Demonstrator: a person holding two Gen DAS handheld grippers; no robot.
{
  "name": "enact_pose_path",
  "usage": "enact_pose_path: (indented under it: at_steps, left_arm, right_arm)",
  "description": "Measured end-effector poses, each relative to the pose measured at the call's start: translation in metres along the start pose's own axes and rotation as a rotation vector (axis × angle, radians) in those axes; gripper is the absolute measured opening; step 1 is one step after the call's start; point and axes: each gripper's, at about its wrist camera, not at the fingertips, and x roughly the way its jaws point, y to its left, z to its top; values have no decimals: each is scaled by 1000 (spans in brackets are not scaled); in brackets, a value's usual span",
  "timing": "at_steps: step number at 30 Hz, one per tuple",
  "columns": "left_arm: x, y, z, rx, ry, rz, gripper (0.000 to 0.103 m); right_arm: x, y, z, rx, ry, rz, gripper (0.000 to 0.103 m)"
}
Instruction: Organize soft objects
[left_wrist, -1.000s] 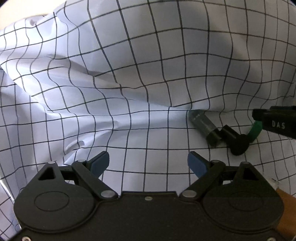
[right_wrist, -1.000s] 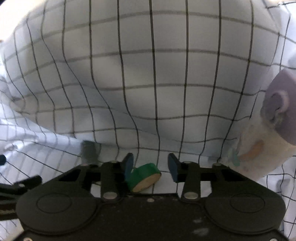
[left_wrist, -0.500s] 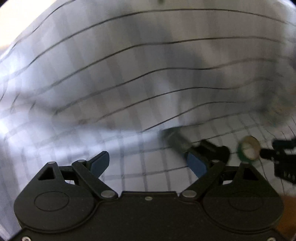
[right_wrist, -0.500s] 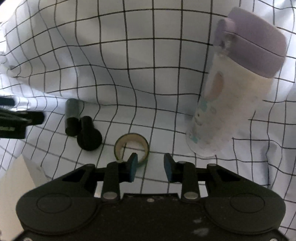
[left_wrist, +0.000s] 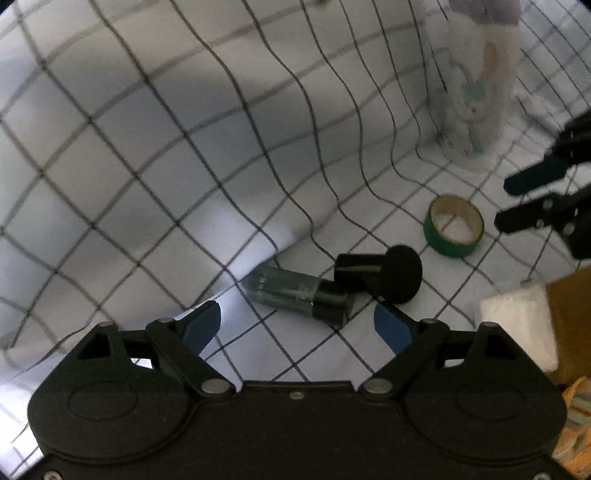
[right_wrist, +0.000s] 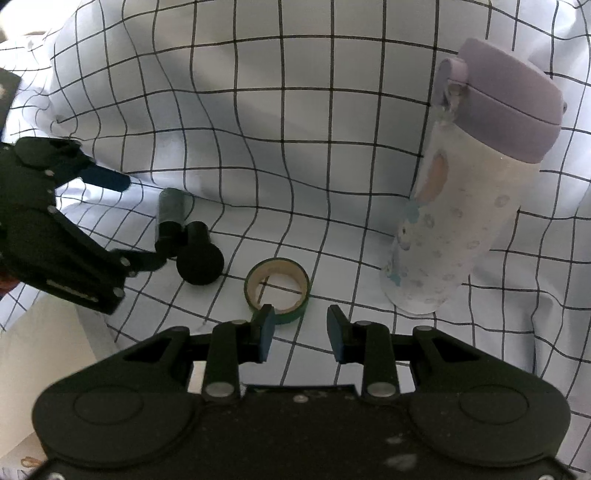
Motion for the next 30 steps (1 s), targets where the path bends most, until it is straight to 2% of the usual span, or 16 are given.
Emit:
enact_pose_path:
  at_steps: [4,8,10,14,16,20,22,25,27,30]
  left_arm:
    - [15,-3,0,32,-5,-18,84]
    - [28,5,3,-7,-9,-85,80]
    - [29,9,2,-27,-30,-114,69]
    - [29,13,-1,-80,-64,-136,68]
    - [28,11,-3,-100,-66,-113,68]
    - [18,7,-5,-165,-24,5,68]
    - [12,6,-7,-204,8,47,68]
    - [1,9,-11,-257,36,86,68]
    - [-7,11,-13,-290,40,105,68]
    - [-25,19,-17,-341,31,116,68]
  right_arm:
    - [2,-2,-1,-3,0,2,31]
    - [4,-3,-2,-15,-7,-1,31]
    - [3,-2,-3,-23,-12,-2,31]
    - [1,0,-3,-39,-37,4,31]
    - [0,1,-2,-39,-43,7,32]
    - [3,9,2,-61,-52,13,38]
    - [8,13,4,-70,-54,20,45]
    - [18,22,8,-91,-52,23,58]
    - [25,26,11,-106,-49,9,62]
    - [37,27,15,-114,-23,1,62]
